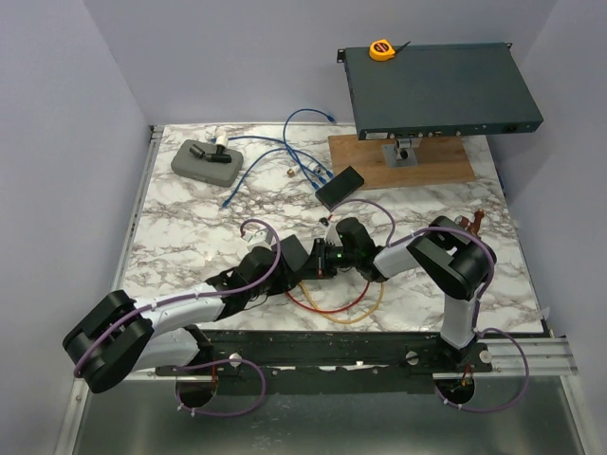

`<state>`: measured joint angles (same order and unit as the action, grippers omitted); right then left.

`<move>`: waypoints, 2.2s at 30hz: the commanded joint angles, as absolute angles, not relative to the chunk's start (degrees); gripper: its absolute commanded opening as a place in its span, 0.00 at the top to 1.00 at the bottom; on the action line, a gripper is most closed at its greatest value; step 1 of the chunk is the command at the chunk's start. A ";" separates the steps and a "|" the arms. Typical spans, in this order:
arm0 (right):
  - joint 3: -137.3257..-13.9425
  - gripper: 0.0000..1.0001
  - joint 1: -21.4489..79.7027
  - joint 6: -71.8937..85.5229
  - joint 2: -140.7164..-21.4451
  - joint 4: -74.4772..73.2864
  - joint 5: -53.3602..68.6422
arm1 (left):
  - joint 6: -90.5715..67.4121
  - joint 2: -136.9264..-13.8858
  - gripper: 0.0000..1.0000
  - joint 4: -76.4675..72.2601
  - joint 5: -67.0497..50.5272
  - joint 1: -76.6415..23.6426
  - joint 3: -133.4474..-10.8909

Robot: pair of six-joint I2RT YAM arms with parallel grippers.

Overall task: Pull the plug from the switch port
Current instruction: Pull the connector from the switch port, then pick up the connector from the center of the board.

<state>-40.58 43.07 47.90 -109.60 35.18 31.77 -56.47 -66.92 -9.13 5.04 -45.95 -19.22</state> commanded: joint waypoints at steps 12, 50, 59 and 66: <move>-35.91 0.99 43.33 41.93 -110.48 24.70 31.64 | -58.71 -69.29 0.61 -5.93 13.01 -45.94 -21.00; -34.20 0.48 48.11 30.21 -86.77 2.47 8.96 | -60.28 -31.12 0.36 -1.45 12.95 -45.85 -11.65; -37.21 0.46 56.33 30.35 -84.64 1.27 1.70 | -65.52 -16.02 0.35 5.65 16.52 -45.73 -4.48; -40.39 0.45 62.20 29.80 -89.88 0.09 -3.33 | -66.23 -13.51 0.35 8.77 16.72 -45.75 -4.65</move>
<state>-38.79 60.42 30.79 -87.46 1.91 1.72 -65.23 -14.55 5.74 14.90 -46.09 -4.10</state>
